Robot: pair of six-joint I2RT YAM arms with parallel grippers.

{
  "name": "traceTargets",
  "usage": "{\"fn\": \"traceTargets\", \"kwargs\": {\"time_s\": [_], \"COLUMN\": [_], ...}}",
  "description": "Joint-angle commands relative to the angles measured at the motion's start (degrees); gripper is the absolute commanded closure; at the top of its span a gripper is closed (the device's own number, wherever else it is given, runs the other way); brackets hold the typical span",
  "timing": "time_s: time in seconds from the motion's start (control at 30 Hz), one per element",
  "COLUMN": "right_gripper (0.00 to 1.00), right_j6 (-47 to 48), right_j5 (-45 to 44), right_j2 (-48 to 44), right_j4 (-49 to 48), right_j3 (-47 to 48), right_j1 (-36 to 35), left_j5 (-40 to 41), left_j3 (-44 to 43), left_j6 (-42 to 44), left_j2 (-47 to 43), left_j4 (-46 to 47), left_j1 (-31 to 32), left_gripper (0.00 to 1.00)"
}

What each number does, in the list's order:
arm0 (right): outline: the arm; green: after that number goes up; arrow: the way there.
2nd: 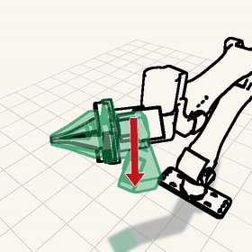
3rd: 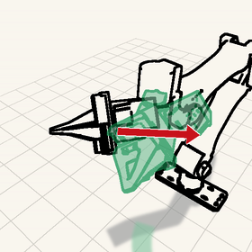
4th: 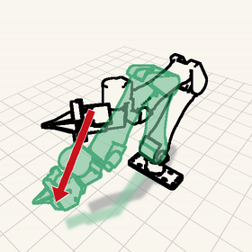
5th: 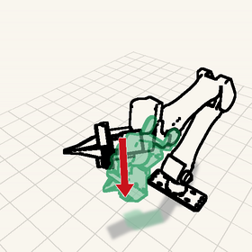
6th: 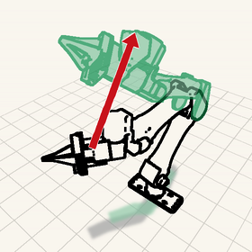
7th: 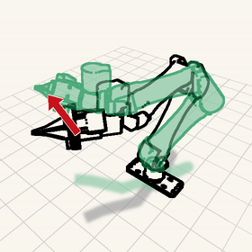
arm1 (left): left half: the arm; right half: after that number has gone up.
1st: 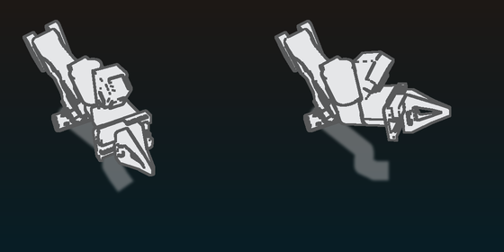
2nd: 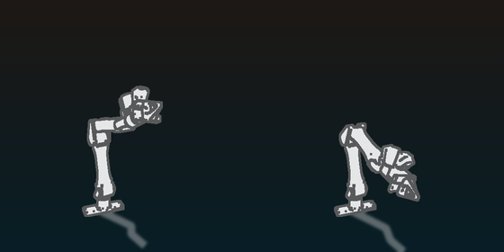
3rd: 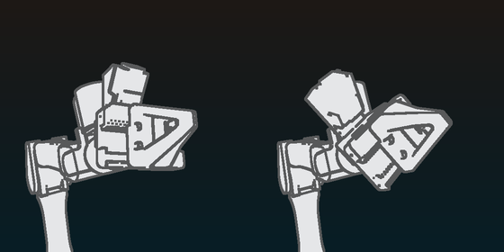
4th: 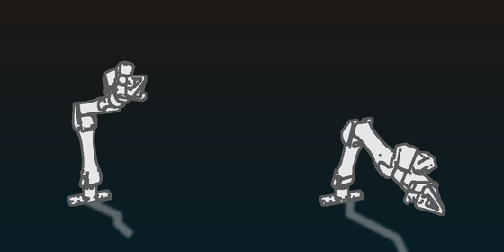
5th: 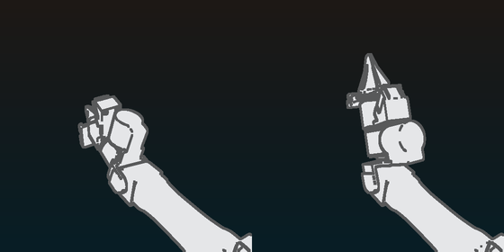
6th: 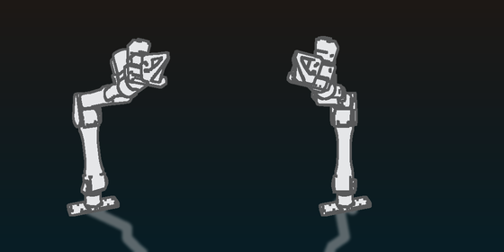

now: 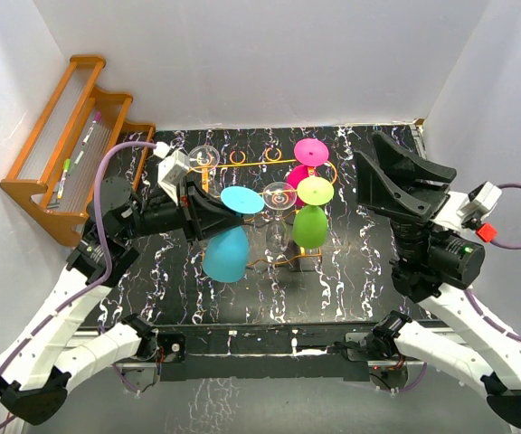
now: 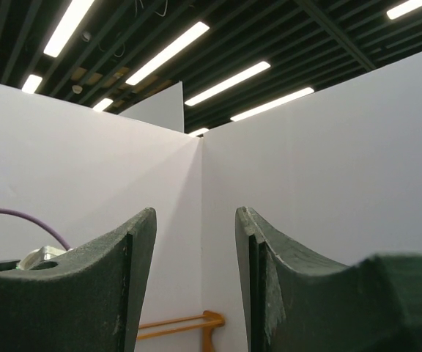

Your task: Place the wine glass upside down on the wine glass rack

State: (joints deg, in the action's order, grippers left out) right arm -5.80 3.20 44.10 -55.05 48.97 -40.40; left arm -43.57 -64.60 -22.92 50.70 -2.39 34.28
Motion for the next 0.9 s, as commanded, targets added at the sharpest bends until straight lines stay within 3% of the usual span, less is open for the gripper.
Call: {"fn": "traceTargets", "kwargs": {"time_s": [0.0, 0.33, 0.87], "right_gripper": [0.5, 0.49, 0.45], "right_j6": [2.0, 3.3, 5.2], "right_j5": [-1.5, -1.4, -2.3], "right_j2": [-1.6, -4.5, -3.9], "right_j4": [3.7, 9.6, 12.5], "right_j3": [2.1, 2.8, 4.1], "right_j1": [-0.1, -0.2, -0.2], "left_j5": [-1.3, 3.7, 15.9], "left_j3": [2.6, 12.7, 21.2], "left_j6": [1.5, 5.2, 28.7], "left_j2": [-3.5, -7.3, -12.3], "left_j4": [0.3, 5.6, 13.0], "left_j1": [0.3, 0.4, 9.0], "left_gripper": [1.0, 1.0, 1.0]}}
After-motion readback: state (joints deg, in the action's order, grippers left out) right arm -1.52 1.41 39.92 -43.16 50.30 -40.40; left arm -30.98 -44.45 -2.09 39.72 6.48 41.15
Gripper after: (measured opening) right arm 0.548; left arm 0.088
